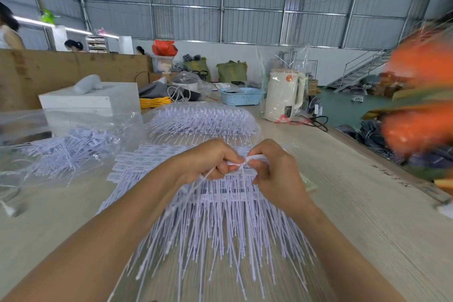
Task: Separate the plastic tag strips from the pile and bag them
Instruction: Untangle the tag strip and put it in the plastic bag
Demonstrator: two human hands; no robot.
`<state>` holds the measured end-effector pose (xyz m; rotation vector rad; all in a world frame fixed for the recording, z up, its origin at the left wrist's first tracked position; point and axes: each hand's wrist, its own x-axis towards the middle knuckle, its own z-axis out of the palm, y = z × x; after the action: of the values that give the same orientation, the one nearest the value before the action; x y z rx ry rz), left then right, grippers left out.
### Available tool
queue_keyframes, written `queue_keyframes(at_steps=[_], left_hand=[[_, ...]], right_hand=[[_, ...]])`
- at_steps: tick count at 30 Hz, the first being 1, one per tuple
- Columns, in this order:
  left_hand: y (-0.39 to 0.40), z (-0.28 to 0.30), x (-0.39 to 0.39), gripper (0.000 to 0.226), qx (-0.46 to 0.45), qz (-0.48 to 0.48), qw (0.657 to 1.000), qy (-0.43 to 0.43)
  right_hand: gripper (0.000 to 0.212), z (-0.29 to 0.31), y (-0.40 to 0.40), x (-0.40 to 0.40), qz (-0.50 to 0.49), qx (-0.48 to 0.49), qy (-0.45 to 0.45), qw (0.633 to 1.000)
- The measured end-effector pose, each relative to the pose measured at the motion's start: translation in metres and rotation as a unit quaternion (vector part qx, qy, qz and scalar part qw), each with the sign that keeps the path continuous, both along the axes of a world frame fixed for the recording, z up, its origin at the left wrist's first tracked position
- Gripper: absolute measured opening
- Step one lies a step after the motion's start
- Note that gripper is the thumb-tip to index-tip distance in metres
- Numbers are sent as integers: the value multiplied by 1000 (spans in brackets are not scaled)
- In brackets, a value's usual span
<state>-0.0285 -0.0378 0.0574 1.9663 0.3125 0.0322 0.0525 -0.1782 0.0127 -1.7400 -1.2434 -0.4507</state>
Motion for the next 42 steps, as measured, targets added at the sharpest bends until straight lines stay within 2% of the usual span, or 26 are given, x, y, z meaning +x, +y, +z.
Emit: queue_keyframes(at_steps=[5, 7, 9, 10, 12, 14, 18, 21, 23, 24, 26, 28, 32, 35, 39, 42], left_hand=[[-1, 6, 0, 43, 50, 6, 999, 11], [0, 7, -3, 50, 42, -34, 998, 38], [0, 8, -6, 53, 45, -84, 993, 67], [1, 7, -7, 51, 63, -80, 992, 73], [3, 4, -9, 41, 97, -52, 992, 68], [2, 2, -7, 25, 117, -47, 991, 53], [-9, 0, -4, 27, 229, -93, 966, 72], [-13, -1, -2, 22, 280, -114, 950, 81], [-14, -3, -1, 4, 299, -115, 945, 61], [-13, -5, -1, 10, 302, -111, 945, 48], [-10, -7, -2, 34, 277, -90, 956, 32], [-7, -8, -2, 41, 240, -65, 969, 9], [1, -10, 0, 16, 204, -20, 978, -45], [2, -12, 2, 17, 195, -16, 980, -43], [0, -13, 1, 10, 172, -32, 984, -36], [-3, -15, 0, 10, 173, -34, 983, -42]], right_hand=[[9, 0, 7, 1, -14, -10, 49, 999], [10, 0, 4, 7, -57, -26, 69, 996], [8, 3, -7, 22, -117, -18, 165, 979], [6, 6, -12, 27, -100, 10, 247, 964], [7, 12, -18, 27, 12, 69, 406, 911], [9, 15, -17, 21, 104, 84, 484, 864], [8, 11, -14, 16, 132, 27, 462, 877], [24, 5, -10, 12, 136, -32, 421, 896], [19, 0, -5, 8, 145, -42, 432, 889], [15, -1, -3, 6, 149, -38, 446, 881], [19, -3, -1, 4, 148, -22, 447, 882], [17, -2, 0, 5, 137, 3, 424, 895], [16, 1, -2, 6, 140, 45, 386, 911], [12, 0, 0, 3, 126, 37, 348, 928], [12, 1, 0, 2, 107, 50, 344, 931], [14, 0, 0, 2, 88, 20, 340, 936]])
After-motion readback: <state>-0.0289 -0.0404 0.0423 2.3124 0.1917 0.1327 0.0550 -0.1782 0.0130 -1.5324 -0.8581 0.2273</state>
